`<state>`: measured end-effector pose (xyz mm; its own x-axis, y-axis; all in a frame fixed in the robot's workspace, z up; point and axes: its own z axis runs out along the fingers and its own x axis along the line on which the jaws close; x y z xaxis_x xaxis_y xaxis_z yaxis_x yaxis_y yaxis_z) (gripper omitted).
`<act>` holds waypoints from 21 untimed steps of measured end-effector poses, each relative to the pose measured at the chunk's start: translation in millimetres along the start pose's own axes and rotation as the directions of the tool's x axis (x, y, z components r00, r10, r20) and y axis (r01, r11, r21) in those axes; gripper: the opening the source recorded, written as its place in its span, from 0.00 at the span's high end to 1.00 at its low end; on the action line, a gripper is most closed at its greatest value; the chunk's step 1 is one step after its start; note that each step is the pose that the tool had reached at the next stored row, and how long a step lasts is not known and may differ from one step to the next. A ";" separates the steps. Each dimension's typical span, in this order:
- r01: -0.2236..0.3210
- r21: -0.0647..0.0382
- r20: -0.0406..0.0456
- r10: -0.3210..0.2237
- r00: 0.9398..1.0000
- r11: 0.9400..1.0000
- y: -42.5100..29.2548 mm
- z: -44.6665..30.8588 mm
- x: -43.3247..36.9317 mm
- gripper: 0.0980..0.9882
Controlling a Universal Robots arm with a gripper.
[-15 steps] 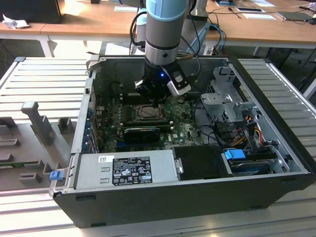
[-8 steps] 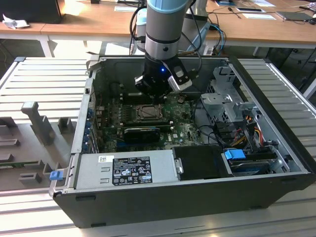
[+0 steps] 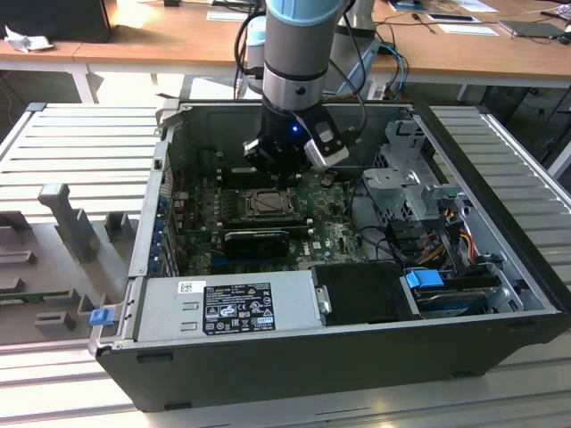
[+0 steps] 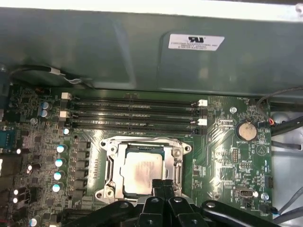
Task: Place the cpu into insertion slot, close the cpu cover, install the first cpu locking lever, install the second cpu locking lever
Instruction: 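Install the second cpu locking lever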
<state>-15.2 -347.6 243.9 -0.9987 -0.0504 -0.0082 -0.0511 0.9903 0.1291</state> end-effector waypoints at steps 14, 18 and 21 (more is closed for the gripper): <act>-0.002 -0.002 -0.013 0.002 1.000 1.000 -23.1 2.5 1.9 0.99; -0.002 -0.007 -0.012 0.001 1.000 1.000 -27.0 3.2 5.9 0.99; -0.001 -0.011 -0.012 0.001 1.000 1.000 -34.6 2.7 12.9 0.99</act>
<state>-26.3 -382.2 236.7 -0.9987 -0.0515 0.0042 -0.0504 0.9888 0.1402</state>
